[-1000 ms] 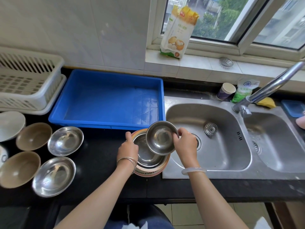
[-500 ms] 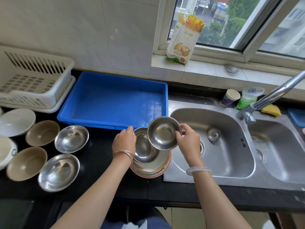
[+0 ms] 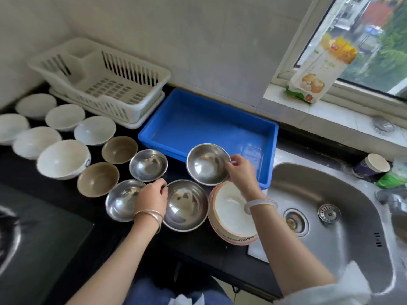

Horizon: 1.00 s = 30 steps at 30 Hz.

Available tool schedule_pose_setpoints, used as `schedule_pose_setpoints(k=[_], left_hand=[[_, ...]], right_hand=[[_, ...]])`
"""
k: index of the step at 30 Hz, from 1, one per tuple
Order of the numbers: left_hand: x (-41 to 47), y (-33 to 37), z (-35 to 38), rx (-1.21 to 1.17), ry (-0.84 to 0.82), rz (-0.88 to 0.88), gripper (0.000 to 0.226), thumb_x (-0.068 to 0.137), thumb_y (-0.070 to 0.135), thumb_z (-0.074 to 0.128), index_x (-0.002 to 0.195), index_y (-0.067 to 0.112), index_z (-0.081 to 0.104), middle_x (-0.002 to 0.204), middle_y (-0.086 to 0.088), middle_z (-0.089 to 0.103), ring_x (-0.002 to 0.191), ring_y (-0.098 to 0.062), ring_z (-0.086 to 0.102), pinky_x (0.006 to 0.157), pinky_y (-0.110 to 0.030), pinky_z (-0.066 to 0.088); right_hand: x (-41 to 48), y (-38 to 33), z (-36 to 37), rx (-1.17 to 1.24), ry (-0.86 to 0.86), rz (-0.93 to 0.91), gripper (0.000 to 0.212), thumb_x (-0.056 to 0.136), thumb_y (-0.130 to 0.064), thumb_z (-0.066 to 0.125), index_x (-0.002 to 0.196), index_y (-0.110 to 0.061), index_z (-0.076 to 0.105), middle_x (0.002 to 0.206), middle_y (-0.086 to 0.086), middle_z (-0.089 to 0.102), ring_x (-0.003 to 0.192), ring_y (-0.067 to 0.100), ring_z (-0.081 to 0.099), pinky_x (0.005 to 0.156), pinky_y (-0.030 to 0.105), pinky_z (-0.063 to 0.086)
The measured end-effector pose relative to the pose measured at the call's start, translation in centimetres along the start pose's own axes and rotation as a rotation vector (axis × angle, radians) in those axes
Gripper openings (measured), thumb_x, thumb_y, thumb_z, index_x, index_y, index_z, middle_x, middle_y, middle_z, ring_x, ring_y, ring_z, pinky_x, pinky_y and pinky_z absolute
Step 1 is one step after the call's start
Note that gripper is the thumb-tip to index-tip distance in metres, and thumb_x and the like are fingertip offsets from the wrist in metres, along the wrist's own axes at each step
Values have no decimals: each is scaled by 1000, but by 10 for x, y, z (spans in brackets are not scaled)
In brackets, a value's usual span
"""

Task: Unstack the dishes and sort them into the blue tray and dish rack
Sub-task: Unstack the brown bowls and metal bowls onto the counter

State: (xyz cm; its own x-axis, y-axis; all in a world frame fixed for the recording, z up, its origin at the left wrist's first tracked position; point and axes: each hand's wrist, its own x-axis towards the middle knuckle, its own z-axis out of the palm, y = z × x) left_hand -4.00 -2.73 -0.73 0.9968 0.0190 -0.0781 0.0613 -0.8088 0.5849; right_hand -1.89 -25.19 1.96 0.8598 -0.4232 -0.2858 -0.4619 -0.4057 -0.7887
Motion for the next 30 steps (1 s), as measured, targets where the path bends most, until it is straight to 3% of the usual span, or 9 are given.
schedule_pose_setpoints(k=[5, 9, 11, 15, 17, 20, 23, 28, 30], left_hand=[[0, -27, 8, 69, -27, -54, 13, 90, 18, 51, 89, 12, 63, 80, -12, 69, 78, -31, 60, 61, -32, 39], [4, -37, 18, 75, -50, -52, 14, 91, 19, 50, 90, 13, 62, 83, -10, 69, 81, -28, 59, 61, -32, 38], [8, -39, 20, 80, -57, -39, 13, 91, 19, 50, 89, 14, 62, 84, -8, 69, 81, -26, 59, 61, -33, 40], [14, -45, 23, 116, -81, -33, 14, 91, 20, 49, 91, 15, 62, 86, -7, 69, 83, -25, 59, 61, -32, 39], [17, -48, 23, 112, -102, -36, 14, 91, 20, 49, 92, 14, 62, 89, -7, 69, 86, -25, 59, 62, -31, 38], [20, -51, 24, 118, -128, -28, 15, 91, 20, 49, 94, 14, 63, 93, -7, 68, 91, -25, 58, 66, -30, 37], [23, -52, 24, 120, -168, -8, 17, 92, 19, 48, 98, 15, 63, 98, -7, 68, 95, -24, 57, 72, -32, 41], [23, -53, 24, 145, -212, 0, 20, 93, 16, 46, 102, 16, 63, 102, -6, 66, 99, -23, 55, 72, -30, 39], [23, -52, 24, 138, -226, -7, 22, 92, 11, 45, 103, 15, 63, 102, -7, 64, 100, -24, 55, 73, -31, 40]], right_hand=[[11, -6, 48, -127, -84, -21, 14, 82, -14, 55, 86, -9, 68, 76, 9, 68, 82, 33, 67, 79, 48, 56], [14, -5, 61, -293, -78, -30, 19, 82, -12, 53, 85, 2, 66, 79, 19, 68, 83, 36, 60, 70, 36, 48], [16, -7, 64, -344, -88, -28, 21, 82, -9, 52, 87, 7, 64, 81, 25, 66, 84, 39, 57, 66, 37, 45], [17, -10, 70, -390, -101, -5, 26, 81, -2, 48, 97, 14, 61, 99, 32, 64, 88, 44, 57, 72, 44, 49], [19, -10, 74, -402, -109, 27, 25, 81, 1, 47, 98, 14, 60, 99, 31, 65, 97, 43, 57, 79, 45, 49], [19, -13, 80, -418, -148, 59, 10, 80, 2, 45, 75, 6, 54, 79, 25, 58, 78, 39, 51, 62, 36, 41], [20, -13, 84, -428, -165, 95, 25, 77, 3, 44, 57, -9, 38, 65, 14, 51, 68, 30, 44, 54, 29, 33], [17, -7, 83, -449, -203, 144, 26, 76, 1, 46, 54, -10, 39, 70, 20, 60, 65, 28, 49, 53, 28, 36], [16, -5, 84, -450, -207, 159, 23, 76, 2, 45, 56, -8, 42, 77, 22, 64, 69, 30, 51, 59, 29, 40]])
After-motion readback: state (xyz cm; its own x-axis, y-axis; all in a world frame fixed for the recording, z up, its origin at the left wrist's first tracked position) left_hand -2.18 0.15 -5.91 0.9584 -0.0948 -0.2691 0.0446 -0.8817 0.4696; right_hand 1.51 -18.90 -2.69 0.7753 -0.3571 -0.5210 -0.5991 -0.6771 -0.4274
